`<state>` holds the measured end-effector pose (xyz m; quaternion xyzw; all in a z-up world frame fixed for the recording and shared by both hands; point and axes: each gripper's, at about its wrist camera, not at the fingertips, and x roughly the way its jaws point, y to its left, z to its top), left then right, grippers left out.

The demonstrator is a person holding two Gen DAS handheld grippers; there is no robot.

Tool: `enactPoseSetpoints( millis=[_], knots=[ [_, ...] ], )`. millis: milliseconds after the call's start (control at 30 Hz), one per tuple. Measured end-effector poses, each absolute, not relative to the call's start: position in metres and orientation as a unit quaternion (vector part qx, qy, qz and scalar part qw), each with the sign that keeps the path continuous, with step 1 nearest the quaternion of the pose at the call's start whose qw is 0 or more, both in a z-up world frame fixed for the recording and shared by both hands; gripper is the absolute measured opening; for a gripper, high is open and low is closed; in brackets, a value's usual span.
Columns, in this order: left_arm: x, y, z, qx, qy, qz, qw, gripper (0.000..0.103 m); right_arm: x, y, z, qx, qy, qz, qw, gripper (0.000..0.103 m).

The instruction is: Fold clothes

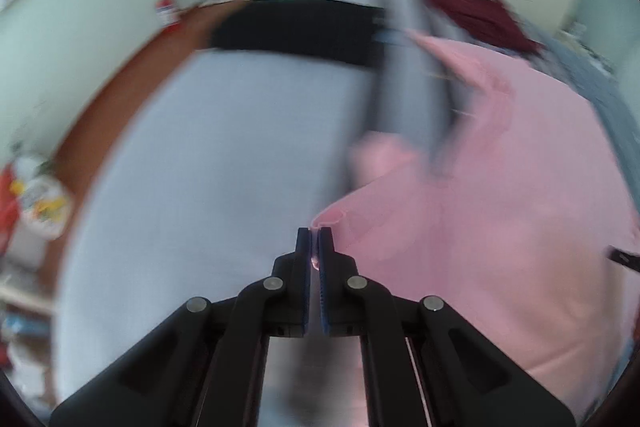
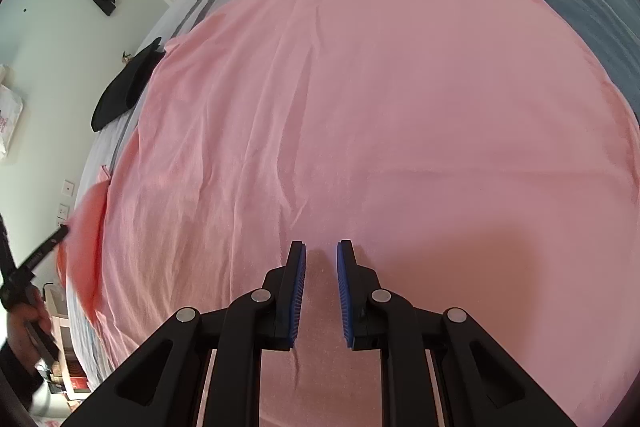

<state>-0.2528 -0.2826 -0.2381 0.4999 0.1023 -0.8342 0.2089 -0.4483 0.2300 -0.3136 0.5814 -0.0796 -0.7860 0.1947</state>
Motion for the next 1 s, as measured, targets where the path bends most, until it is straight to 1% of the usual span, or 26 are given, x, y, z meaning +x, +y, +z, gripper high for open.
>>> enactPoseSetpoints(
  millis=[100,200,267,400,500,567,667,767,833,867,933,1000],
  knots=[
    [-0.233,-0.357,-0.246,0.531,0.131,-0.779,0.306,0.003,-0.449,0.231,-0.313,0.581,-0.077,-0.787,0.193,0.015],
    [-0.223,-0.379,-0.245,0.537,0.118,-0.761,0.345,0.003,-0.450,0.232,-0.314,0.583,-0.077,-0.786,0.189,0.015],
    [-0.227,-0.367,-0.239,0.522,0.102,-0.782,0.325,0.003,-0.451,0.233,-0.315,0.585,-0.076,-0.786,0.187,0.015],
    [-0.248,-0.327,-0.241,0.504,0.133,-0.819,0.240,0.007,-0.451,0.234,-0.317,0.586,-0.075,-0.786,0.183,0.015],
    [-0.270,-0.294,-0.252,0.506,0.140,-0.834,0.171,0.008,-0.452,0.235,-0.318,0.586,-0.075,-0.786,0.181,0.015],
    [-0.283,-0.278,-0.262,0.513,0.136,-0.833,0.154,0.008,-0.453,0.236,-0.319,0.587,-0.075,-0.786,0.180,0.015],
    [-0.292,-0.278,-0.283,0.526,0.126,-0.825,0.163,0.008,-0.457,0.237,-0.320,0.586,-0.074,-0.787,0.178,0.015],
    [-0.296,-0.299,-0.308,0.564,0.110,-0.785,0.231,0.008,-0.463,0.243,-0.322,0.587,-0.078,-0.787,0.171,0.015],
    [-0.298,-0.309,-0.303,0.557,0.111,-0.780,0.261,0.008,-0.468,0.248,-0.321,0.585,-0.080,-0.791,0.164,0.015],
    [-0.304,-0.309,-0.296,0.550,0.098,-0.784,0.272,0.008,-0.472,0.252,-0.320,0.583,-0.081,-0.793,0.159,0.015],
    [-0.321,-0.304,-0.280,0.529,0.093,-0.802,0.260,0.008,-0.482,0.262,-0.316,0.577,-0.082,-0.799,0.145,0.015],
    [-0.354,-0.289,-0.268,0.506,0.101,-0.828,0.220,0.023,-0.496,0.273,-0.310,0.567,-0.082,-0.809,0.129,0.015]
  ],
)
